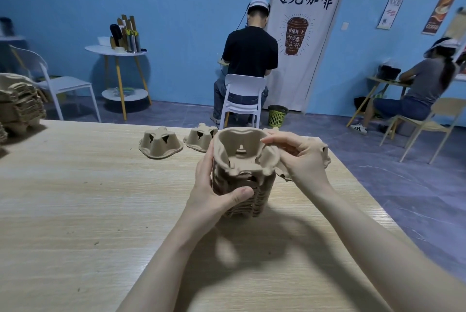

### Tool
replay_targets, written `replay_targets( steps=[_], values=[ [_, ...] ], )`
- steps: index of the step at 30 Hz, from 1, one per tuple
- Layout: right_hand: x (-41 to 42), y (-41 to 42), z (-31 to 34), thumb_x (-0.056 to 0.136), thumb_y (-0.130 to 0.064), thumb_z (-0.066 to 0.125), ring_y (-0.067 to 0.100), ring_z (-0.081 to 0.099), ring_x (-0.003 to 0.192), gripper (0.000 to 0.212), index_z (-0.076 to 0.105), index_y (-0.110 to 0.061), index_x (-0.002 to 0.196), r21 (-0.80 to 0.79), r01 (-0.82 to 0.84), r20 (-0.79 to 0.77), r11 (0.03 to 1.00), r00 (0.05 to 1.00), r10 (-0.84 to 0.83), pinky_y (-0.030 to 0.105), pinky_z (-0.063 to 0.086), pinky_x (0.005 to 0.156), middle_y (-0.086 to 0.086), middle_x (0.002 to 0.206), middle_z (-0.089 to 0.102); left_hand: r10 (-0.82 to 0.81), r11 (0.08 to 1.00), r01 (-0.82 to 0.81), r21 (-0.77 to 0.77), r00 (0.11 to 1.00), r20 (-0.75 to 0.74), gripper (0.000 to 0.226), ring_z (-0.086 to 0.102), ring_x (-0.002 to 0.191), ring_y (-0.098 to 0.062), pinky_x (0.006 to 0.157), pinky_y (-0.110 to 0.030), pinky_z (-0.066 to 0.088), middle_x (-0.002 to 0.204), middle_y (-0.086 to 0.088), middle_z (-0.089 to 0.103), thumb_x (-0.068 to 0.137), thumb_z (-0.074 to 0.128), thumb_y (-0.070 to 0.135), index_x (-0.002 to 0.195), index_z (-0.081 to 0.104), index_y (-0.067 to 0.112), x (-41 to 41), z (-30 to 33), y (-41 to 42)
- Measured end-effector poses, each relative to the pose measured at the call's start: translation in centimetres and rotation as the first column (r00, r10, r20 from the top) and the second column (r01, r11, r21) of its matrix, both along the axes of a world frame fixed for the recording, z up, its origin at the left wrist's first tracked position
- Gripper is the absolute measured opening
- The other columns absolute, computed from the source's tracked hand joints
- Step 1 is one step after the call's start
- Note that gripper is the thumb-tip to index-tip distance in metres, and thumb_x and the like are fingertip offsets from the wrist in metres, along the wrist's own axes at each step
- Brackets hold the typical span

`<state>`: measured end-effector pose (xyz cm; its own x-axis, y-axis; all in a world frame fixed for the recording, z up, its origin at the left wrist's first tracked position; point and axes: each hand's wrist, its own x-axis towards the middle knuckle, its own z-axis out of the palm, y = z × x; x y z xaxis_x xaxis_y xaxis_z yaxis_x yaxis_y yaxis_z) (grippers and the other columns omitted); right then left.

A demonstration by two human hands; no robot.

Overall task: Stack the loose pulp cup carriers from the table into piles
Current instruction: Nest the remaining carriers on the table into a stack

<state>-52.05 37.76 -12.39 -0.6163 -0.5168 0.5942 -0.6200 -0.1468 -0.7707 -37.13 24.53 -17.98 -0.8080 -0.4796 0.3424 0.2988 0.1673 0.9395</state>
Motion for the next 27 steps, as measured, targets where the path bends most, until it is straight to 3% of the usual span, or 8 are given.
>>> replay_targets(
  steps=[6, 9, 12, 14, 18, 21, 24, 27],
  values=[
    [0.2, 0.6, -0.8, 0.082, 0.007, 0.069, 0.007, 0.067, 0.102, 0.032, 0.077, -0.024, 0.085, 0.068, 0.012, -0.063, 0.998, 0.998, -0.007, 0.021, 0.054, 0.081, -0.005, 0.101, 0.074, 0.019, 0.999, -0.019, 0.037, 1.0, -0.013, 0.119, 0.034, 0.142, 0.003, 0.119, -0.042, 0.033, 0.157, 0.019, 0.032, 0.049, 0.087, 0.067, 0.147, 0.021, 0.056, 0.1, 0.1, -0.1],
    [-0.2, 1.0, -1.1, 0.083, 0.007, 0.068, 0.002, 0.067, 0.093, 0.035, 0.077, -0.027, 0.086, 0.087, -0.035, -0.025, 0.996, 0.999, 0.037, 0.017, 0.051, 0.072, -0.009, 0.098, 0.074, 0.004, 0.999, -0.004, 0.045, 1.0, -0.01, 0.112, 0.035, 0.141, 0.003, 0.119, -0.042, 0.033, 0.156, 0.022, 0.032, 0.052, 0.088, 0.06, 0.144, 0.024, 0.063, 0.0, 0.2, -0.2],
    [-0.7, 1.3, -1.9, 0.087, 0.006, 0.064, 0.005, 0.065, 0.106, 0.039, 0.075, -0.029, 0.098, 0.168, -0.038, -0.042, 0.985, 0.998, 0.045, 0.029, 0.053, 0.091, -0.012, 0.105, 0.072, 0.016, 1.0, -0.017, 0.024, 1.0, 0.017, 0.109, 0.039, 0.138, 0.003, 0.116, -0.042, 0.038, 0.152, 0.019, 0.038, 0.054, 0.087, 0.055, 0.146, 0.028, 0.058, -0.1, 0.0, -0.2],
    [-0.7, 1.6, -2.2, 0.09, 0.008, 0.056, 0.004, 0.057, 0.12, 0.047, 0.07, -0.033, 0.109, 0.238, -0.042, -0.052, 0.97, 0.997, 0.056, 0.027, 0.044, 0.106, -0.013, 0.117, 0.069, 0.031, 0.999, -0.031, 0.02, 0.999, 0.013, 0.107, 0.041, 0.136, 0.003, 0.114, -0.041, 0.04, 0.151, 0.018, 0.04, 0.053, 0.087, 0.054, 0.145, 0.032, 0.056, -0.2, -0.2, -0.3],
    [-1.0, 2.5, -2.3, 0.088, -0.004, 0.048, 0.008, 0.056, 0.121, 0.052, 0.063, -0.041, 0.123, 0.334, -0.154, 0.009, 0.93, 0.987, 0.161, 0.021, 0.044, 0.101, -0.009, 0.128, 0.065, 0.037, 0.999, -0.037, 0.017, 0.999, 0.001, 0.105, 0.047, 0.132, 0.005, 0.107, -0.026, 0.045, 0.147, 0.02, 0.046, 0.052, 0.086, 0.051, 0.145, 0.036, 0.051, -0.4, -0.4, -0.2],
    [-3.2, 3.2, -1.8, 0.094, -0.007, 0.059, 0.022, 0.061, 0.083, 0.038, 0.067, -0.037, 0.116, 0.279, 0.014, 0.095, 0.96, 0.995, -0.042, 0.034, 0.049, 0.074, 0.003, 0.102, 0.073, 0.039, 0.999, -0.039, -0.007, 0.999, 0.0, 0.098, 0.053, 0.125, 0.005, 0.096, -0.012, 0.047, 0.137, 0.024, 0.054, 0.054, 0.088, 0.046, 0.139, 0.039, 0.05, -0.4, -0.3, -0.1],
    [-7.1, 3.8, -1.2, 0.091, -0.017, 0.064, 0.013, 0.06, 0.091, 0.029, 0.067, -0.029, 0.117, 0.409, 0.282, 0.034, 0.868, 0.946, -0.324, 0.032, 0.051, 0.084, 0.002, 0.113, 0.068, 0.057, 0.998, -0.057, -0.016, 0.998, -0.004, 0.089, 0.057, 0.117, 0.006, 0.086, -0.007, 0.046, 0.121, 0.034, 0.059, 0.06, 0.093, 0.032, 0.13, 0.041, 0.049, -0.3, -0.1, 0.1],
    [-9.9, 3.2, -1.3, 0.086, -0.031, 0.07, 0.015, 0.059, 0.108, 0.038, 0.065, -0.023, 0.122, 0.572, 0.34, -0.038, 0.746, 0.92, -0.39, 0.039, 0.049, 0.095, -0.001, 0.118, 0.065, 0.075, 0.996, -0.075, -0.051, 0.997, -0.006, 0.088, 0.052, 0.125, 0.004, 0.099, -0.016, 0.046, 0.131, 0.03, 0.055, 0.06, 0.091, 0.047, 0.131, 0.042, 0.057, -0.3, -0.2, 0.1]
  ],
)
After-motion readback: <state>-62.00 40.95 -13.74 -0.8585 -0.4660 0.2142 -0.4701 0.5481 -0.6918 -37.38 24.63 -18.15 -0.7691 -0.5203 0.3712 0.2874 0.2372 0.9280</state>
